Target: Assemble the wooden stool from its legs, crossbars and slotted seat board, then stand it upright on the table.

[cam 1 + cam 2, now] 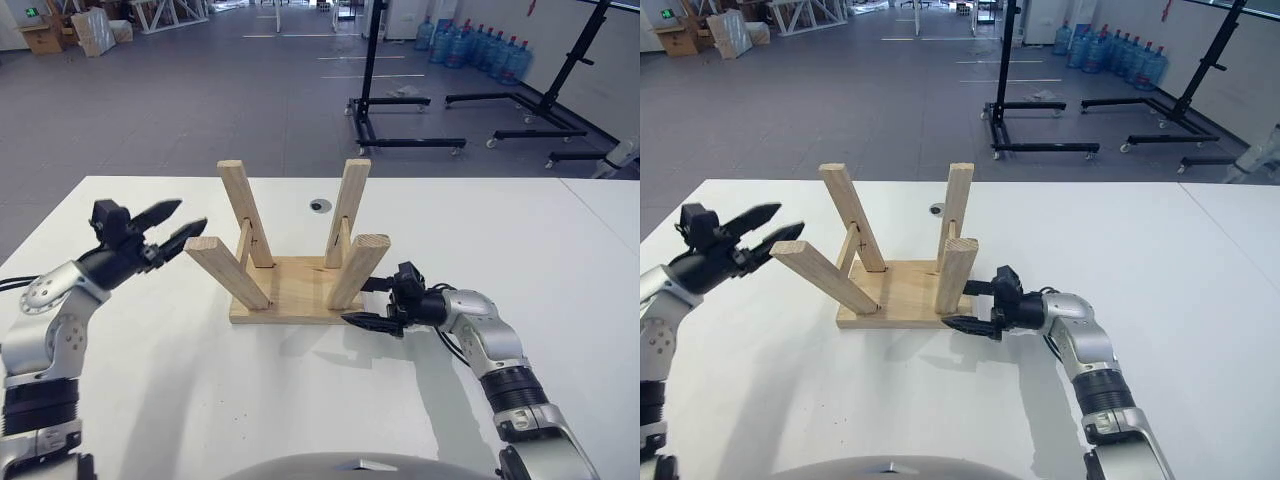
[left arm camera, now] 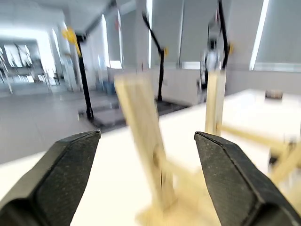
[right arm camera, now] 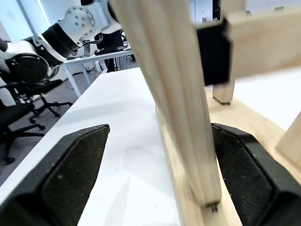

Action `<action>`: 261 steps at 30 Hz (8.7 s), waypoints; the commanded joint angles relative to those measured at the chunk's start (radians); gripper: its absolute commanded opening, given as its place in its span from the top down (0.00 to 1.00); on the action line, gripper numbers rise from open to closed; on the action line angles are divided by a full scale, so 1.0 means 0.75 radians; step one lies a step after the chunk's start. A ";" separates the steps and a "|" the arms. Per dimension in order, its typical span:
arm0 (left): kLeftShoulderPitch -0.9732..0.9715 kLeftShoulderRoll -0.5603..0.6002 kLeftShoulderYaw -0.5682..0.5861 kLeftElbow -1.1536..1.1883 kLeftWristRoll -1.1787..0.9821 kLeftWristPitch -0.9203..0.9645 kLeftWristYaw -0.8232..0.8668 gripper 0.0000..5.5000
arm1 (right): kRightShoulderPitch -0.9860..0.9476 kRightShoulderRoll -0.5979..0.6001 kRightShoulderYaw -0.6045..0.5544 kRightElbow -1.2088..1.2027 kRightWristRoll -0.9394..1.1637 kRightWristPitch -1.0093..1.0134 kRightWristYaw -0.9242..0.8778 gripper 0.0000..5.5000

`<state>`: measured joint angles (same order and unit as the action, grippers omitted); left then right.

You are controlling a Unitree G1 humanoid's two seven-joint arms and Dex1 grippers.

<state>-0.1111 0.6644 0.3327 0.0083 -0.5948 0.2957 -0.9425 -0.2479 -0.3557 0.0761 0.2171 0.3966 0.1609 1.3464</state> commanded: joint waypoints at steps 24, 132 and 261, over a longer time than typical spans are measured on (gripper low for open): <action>-0.025 -0.052 -0.503 0.114 0.295 -0.190 -0.353 0.54 | -0.133 -0.004 0.041 0.322 -0.120 -0.374 -0.025 0.53; 0.471 0.109 -0.480 -0.339 -0.113 -0.175 -0.508 0.72 | 0.646 -0.546 -0.174 -0.649 0.349 -0.076 0.056 0.75; -0.226 -0.716 -0.498 -0.130 0.897 -0.702 1.115 0.22 | -0.149 0.538 -0.176 0.101 -0.487 -1.235 -1.401 0.46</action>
<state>-0.2814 0.1550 -0.0328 -0.0737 0.0256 -0.2244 -0.1605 -0.3675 0.0385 -0.0518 0.3279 0.1055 -0.7488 0.3592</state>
